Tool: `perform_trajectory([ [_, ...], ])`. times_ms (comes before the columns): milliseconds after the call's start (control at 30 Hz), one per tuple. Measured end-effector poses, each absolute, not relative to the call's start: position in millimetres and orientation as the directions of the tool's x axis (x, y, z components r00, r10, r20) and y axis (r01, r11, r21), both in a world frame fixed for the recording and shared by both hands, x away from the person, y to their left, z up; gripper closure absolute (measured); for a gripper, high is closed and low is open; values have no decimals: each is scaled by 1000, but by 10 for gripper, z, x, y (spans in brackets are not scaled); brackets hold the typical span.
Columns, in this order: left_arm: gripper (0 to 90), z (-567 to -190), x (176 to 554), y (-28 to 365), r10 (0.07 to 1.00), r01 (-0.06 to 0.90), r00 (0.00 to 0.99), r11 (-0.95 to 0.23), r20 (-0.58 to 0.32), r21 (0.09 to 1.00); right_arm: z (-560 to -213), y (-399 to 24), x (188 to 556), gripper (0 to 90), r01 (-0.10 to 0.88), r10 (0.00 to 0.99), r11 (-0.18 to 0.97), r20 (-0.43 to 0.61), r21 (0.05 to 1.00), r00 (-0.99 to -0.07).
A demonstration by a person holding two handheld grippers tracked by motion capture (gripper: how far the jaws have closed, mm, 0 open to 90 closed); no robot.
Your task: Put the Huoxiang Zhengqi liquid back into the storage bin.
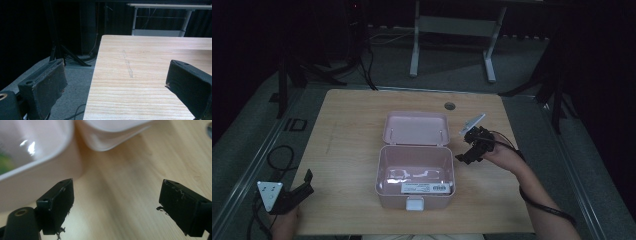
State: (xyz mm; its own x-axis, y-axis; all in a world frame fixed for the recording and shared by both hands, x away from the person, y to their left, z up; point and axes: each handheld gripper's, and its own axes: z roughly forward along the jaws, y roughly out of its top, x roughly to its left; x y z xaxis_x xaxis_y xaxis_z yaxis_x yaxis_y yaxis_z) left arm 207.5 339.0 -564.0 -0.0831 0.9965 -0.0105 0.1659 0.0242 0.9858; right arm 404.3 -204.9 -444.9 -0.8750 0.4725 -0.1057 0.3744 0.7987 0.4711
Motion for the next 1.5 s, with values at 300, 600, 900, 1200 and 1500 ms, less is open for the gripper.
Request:
perform_trajectory([
  [300,33,-5640,2075,3393,997,165,-81,28,-14,986,-4879,-2189,4072,124,418,613,639,-99,646,-784],
  [600,33,-5640,2074,3393,997,163,-81,28,-15,986,-5157,-2401,4062,122,427,690,558,-112,712,-715],
  [900,33,-5640,2073,3391,997,165,-80,25,-12,986,-5265,-2704,4073,120,467,765,478,-90,744,-638],
  [1200,33,-5640,2075,3389,997,165,-81,25,-12,986,-5247,-3025,4072,120,501,855,377,-85,779,-512],
  [1500,33,-5640,2075,3388,997,166,-82,24,-10,986,-5273,-3254,4045,118,530,902,315,-75,787,-424],
])
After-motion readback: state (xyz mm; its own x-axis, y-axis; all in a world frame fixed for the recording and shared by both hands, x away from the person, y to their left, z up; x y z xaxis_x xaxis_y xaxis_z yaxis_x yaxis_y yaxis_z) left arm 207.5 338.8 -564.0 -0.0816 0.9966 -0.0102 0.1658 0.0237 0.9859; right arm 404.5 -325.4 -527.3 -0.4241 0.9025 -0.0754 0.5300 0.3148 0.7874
